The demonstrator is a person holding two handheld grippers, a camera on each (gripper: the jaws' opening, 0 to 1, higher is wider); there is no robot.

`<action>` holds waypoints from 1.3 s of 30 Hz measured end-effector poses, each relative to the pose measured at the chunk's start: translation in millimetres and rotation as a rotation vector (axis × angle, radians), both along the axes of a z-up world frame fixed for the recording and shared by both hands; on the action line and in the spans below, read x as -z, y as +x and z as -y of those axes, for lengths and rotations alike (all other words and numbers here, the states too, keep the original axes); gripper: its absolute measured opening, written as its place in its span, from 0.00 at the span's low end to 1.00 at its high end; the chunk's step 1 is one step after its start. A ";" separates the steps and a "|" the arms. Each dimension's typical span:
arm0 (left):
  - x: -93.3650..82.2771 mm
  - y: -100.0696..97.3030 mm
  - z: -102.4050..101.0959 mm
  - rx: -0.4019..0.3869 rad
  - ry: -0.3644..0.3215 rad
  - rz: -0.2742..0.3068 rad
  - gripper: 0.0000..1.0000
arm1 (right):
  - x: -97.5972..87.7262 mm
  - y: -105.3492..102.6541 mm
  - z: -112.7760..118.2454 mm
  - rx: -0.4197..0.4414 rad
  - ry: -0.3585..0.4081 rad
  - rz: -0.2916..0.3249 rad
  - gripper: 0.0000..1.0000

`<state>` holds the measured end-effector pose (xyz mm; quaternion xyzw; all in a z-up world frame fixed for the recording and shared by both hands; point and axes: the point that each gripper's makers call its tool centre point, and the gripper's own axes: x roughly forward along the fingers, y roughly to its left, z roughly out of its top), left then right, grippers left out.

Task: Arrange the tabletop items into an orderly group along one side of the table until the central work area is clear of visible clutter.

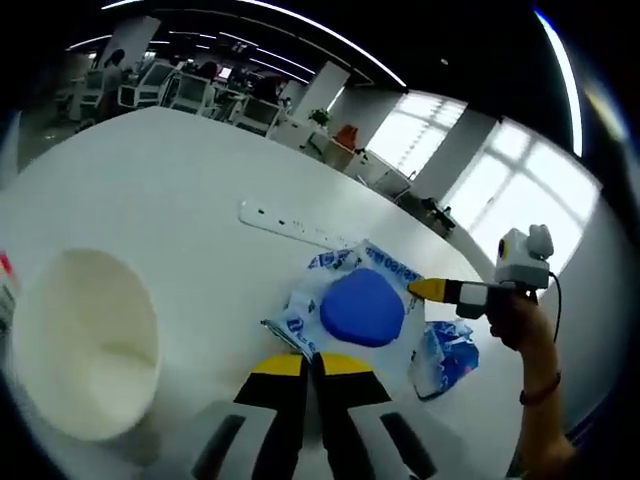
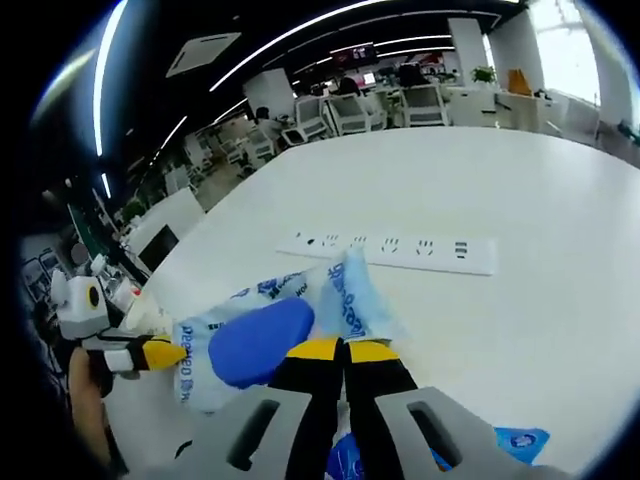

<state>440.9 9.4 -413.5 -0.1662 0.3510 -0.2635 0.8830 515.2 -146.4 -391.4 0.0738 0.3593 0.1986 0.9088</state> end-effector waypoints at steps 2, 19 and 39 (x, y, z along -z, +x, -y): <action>1.3 0.1 0.1 0.004 0.006 0.000 0.01 | 0.4 -0.6 -0.3 -0.001 0.001 -0.005 0.00; 4.7 -0.3 -7.1 0.004 0.043 0.003 0.01 | 8.2 -19.2 -13.8 -0.044 -0.035 -0.005 0.00; -7.4 10.4 -38.2 0.008 0.105 0.014 0.00 | 7.6 -41.6 -28.6 -0.152 -0.188 0.064 0.00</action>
